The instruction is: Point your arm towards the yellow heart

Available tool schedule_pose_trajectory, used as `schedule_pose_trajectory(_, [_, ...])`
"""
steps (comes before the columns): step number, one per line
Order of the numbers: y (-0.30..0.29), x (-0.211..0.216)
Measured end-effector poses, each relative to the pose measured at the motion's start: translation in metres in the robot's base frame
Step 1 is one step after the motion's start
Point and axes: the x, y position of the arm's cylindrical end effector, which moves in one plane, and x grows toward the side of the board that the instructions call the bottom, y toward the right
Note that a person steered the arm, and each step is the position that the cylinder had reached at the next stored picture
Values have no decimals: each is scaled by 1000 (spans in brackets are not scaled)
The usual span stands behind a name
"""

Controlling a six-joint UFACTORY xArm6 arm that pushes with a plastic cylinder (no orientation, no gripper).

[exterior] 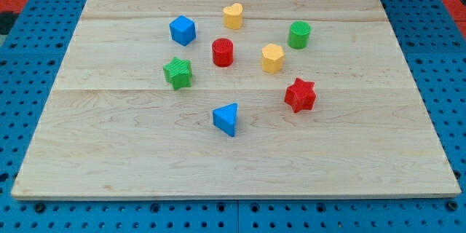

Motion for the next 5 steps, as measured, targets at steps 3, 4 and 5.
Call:
schedule_pose_trajectory(3, [-107, 34])
schedule_pose_trajectory(4, [-139, 55])
schedule_pose_trajectory(5, [-170, 73])
